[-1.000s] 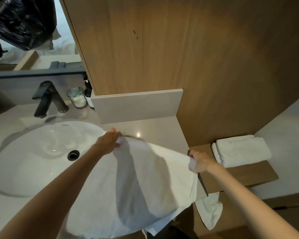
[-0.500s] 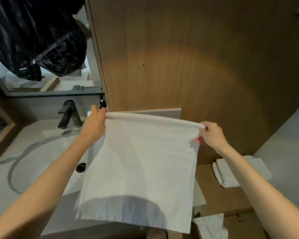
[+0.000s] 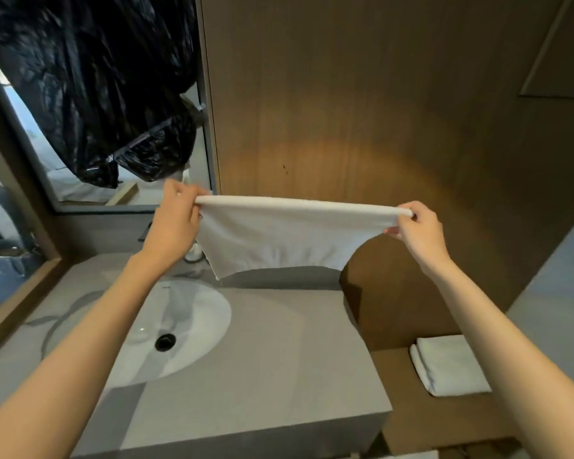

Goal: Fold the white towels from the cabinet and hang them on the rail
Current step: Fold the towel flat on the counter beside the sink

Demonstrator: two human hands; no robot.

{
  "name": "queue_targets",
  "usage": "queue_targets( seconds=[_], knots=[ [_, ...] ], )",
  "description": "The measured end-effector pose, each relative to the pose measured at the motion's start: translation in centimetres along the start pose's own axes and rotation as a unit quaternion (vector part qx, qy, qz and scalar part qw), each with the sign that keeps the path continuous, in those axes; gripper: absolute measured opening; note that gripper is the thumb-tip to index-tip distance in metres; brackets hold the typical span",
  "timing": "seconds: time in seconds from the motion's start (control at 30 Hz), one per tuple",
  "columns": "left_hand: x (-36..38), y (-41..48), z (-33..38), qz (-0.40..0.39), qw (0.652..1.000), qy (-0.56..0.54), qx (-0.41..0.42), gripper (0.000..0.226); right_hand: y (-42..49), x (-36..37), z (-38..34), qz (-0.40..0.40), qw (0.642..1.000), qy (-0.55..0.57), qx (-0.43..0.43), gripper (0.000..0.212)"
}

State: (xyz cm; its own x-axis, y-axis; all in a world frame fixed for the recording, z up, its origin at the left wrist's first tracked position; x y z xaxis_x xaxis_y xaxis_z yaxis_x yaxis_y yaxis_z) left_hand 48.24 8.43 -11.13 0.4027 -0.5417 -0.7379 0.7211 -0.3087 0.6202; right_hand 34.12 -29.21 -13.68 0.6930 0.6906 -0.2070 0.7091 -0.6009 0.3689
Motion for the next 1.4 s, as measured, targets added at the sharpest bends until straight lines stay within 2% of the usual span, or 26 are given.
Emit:
queue_targets(
  seconds=[0.13, 0.27, 0.43, 0.57, 0.7, 0.9, 1.07, 1.2, 1.3, 1.4],
  knots=[
    [3.0, -6.3, -0.9, -0.055, 0.998, -0.029, 0.012, 0.024, -5.0, -0.6, 5.5, 0.001, 0.998, -0.004, 0.06, 0.014],
    [5.5, -12.9, -1.8, -0.102, 0.992, -0.071, -0.003, 0.023, -11.2, -1.7, 10.4, 0.036, 0.991, -0.012, 0.125, 0.018],
    [7.4, -19.9, -3.4, -0.17, 0.985, -0.005, -0.003, 0.001, -18.4, -2.7, 14.2, 0.055, 0.983, -0.013, 0.175, 0.025],
    [8.9, -23.0, -5.7, -0.208, 0.978, 0.025, -0.017, 0.029, -21.9, -2.9, 17.2, 0.064, 0.969, 0.011, 0.237, 0.027],
    [10.0, -25.6, -6.1, -0.278, 0.938, -0.136, -0.158, 0.025, -22.8, -2.7, 18.4, 0.041, 0.97, 0.009, 0.237, 0.025],
    [12.1, -26.7, -7.5, -0.246, 0.908, -0.169, -0.293, 0.023, -21.2, -1.3, 19.0, -0.011, 0.98, -0.016, 0.196, 0.013],
    [13.9, -25.9, -7.1, -0.213, 0.906, -0.148, -0.335, 0.026, -19.3, 0.8, 20.9, -0.064, 0.979, -0.045, 0.188, 0.011],
    [16.1, -25.7, -8.4, -0.24, 0.885, -0.118, -0.382, 0.037, -17.7, 2.2, 21.9, -0.098, 0.974, -0.079, 0.191, 0.022],
    [17.6, -26.1, -9.7, -0.259, 0.856, -0.117, -0.431, 0.047, -17.1, 2.8, 23.1, -0.098, 0.961, -0.094, 0.241, 0.028],
    [18.0, -26.8, -9.5, -0.297, 0.85, -0.115, -0.42, 0.043, -17.5, 3.1, 24.1, -0.099, 0.949, -0.101, 0.282, 0.027]
  ],
)
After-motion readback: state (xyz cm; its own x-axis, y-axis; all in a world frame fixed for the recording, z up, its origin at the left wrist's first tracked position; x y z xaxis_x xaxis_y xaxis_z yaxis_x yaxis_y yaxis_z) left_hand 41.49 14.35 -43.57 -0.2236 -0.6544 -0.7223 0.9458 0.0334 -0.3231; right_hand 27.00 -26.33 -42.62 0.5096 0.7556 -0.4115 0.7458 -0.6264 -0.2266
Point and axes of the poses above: each hand's wrist, its own y-axis towards the middle knuckle, its own x-axis out of the palm, z = x × y, the point moved 6 cm from there along y, towards the middle knuckle, and after that the axes turned 13 degrees about y, right-handed, at the moved point
